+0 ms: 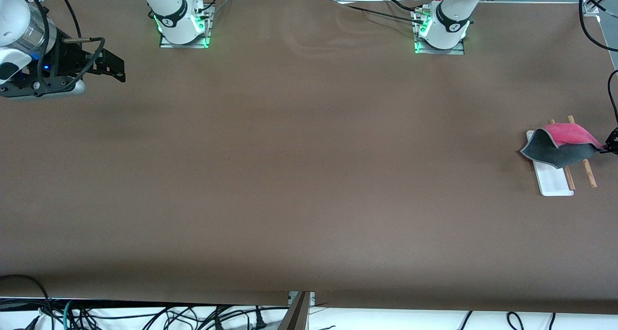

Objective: Pass towel and hang on rack
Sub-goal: 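Lower the towel onto the rack rods and open the left gripper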

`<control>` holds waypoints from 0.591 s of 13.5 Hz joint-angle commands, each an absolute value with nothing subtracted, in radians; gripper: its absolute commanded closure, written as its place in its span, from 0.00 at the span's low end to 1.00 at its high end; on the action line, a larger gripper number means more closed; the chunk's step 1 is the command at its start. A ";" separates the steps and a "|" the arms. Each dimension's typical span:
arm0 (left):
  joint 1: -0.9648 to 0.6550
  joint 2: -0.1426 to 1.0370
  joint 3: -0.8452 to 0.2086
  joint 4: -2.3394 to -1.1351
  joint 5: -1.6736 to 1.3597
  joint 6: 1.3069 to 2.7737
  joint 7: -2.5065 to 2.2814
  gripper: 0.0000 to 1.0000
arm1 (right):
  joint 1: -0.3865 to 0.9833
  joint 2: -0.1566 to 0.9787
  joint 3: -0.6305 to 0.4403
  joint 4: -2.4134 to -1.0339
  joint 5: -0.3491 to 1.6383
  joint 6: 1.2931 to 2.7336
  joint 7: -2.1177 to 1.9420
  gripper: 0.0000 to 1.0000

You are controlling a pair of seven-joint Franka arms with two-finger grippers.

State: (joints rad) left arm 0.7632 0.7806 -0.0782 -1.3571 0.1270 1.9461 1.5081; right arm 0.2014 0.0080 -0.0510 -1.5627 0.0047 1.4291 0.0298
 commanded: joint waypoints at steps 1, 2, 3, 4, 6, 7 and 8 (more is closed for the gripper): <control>0.776 0.792 -0.086 -1.321 0.138 1.940 1.516 0.00 | 0.201 0.021 -0.049 -1.562 -0.006 1.456 0.026 0.00; 0.775 0.787 -0.086 -1.318 0.138 1.939 1.511 0.00 | 0.199 0.025 -0.051 -1.559 -0.006 1.453 0.026 0.00; 0.772 0.772 -0.087 -1.315 0.140 1.928 1.499 0.00 | 0.196 0.025 -0.051 -1.560 -0.006 1.445 0.034 0.00; 0.766 0.750 -0.090 -1.316 0.141 1.921 1.487 0.00 | 0.190 0.025 -0.055 -1.566 -0.006 1.442 0.038 0.00; 0.744 0.684 -0.100 -1.315 0.143 1.860 1.459 0.00 | 0.189 0.025 -0.083 -1.575 -0.006 1.443 0.038 0.00; 0.714 0.651 -0.100 -1.315 0.143 1.821 1.442 0.00 | 0.187 0.025 -0.086 -1.578 -0.008 1.442 0.035 0.00; 0.686 0.612 -0.101 -1.315 0.143 1.792 1.419 0.00 | 0.187 0.023 -0.092 -1.586 -0.008 1.443 0.034 0.00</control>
State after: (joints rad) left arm 0.7412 0.7027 -0.1046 -1.2968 0.1270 1.8603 1.4685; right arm 0.1946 0.0362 -0.0895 -1.5660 0.0038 1.4447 0.0349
